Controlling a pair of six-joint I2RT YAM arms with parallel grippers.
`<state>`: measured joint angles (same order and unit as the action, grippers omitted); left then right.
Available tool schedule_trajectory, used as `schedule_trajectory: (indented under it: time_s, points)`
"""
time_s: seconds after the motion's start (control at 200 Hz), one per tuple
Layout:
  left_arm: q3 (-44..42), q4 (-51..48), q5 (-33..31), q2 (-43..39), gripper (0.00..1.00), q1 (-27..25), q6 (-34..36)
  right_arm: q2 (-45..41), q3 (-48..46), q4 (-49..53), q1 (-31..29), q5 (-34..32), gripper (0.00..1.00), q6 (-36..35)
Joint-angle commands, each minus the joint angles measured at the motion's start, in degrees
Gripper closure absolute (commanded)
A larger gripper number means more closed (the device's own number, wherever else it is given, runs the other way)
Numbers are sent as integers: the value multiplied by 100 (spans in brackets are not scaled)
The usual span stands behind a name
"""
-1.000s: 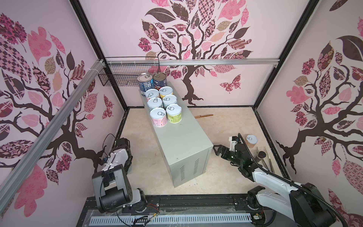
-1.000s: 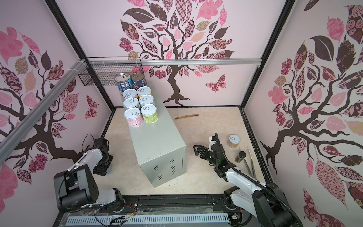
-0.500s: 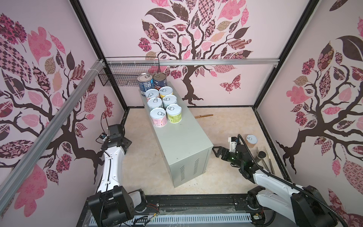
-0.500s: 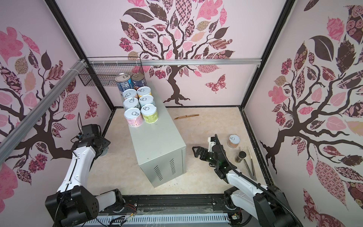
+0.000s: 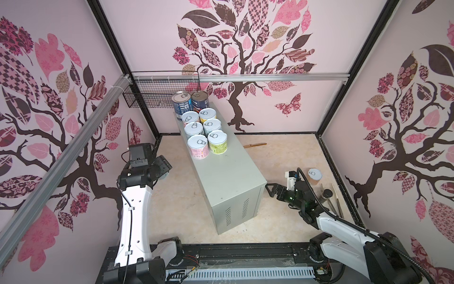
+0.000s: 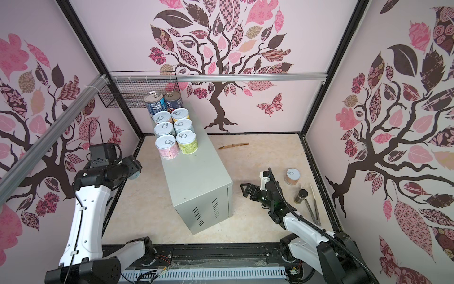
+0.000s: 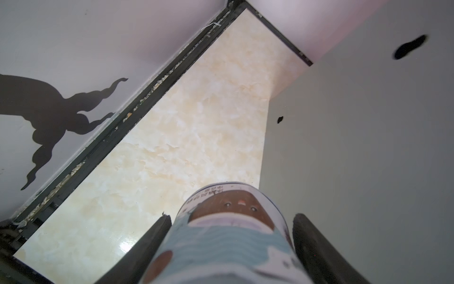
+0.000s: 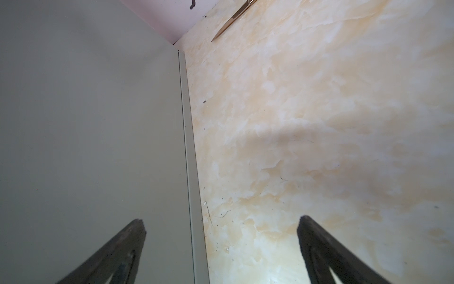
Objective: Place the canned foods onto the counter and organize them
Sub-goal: 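Carry the teal-and-brown can up over the cabinet top with the left gripper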
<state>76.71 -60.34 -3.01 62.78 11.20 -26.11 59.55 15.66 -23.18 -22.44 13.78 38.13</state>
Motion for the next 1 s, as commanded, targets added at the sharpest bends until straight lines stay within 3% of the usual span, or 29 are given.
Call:
schedule_trajectory:
  time_s: [0.0, 0.11, 0.325, 0.625, 0.8, 0.995]
  points:
    - [589, -236, 552, -238, 63, -66, 207, -25, 62, -6, -37, -6, 0, -137]
    - [1130, -464, 643, -292, 63, -347, 203, 34, 64, -20, -32, -16, 0, -148]
    - [2462, -944, 245, -176, 64, -1414, 77, 118, 85, 9, -38, -101, 0, -207]
    - [3405, -1503, 516, 50, 65, -2281, 87, 92, 123, 174, -37, -242, 0, -336]
    - [3984, -2012, 125, 255, 66, -3140, 126, 187, 146, 172, -39, -273, 0, -351]
    - [3937, -2349, -560, 360, 67, -4075, 151, 282, 166, 182, -35, -297, 0, -372]
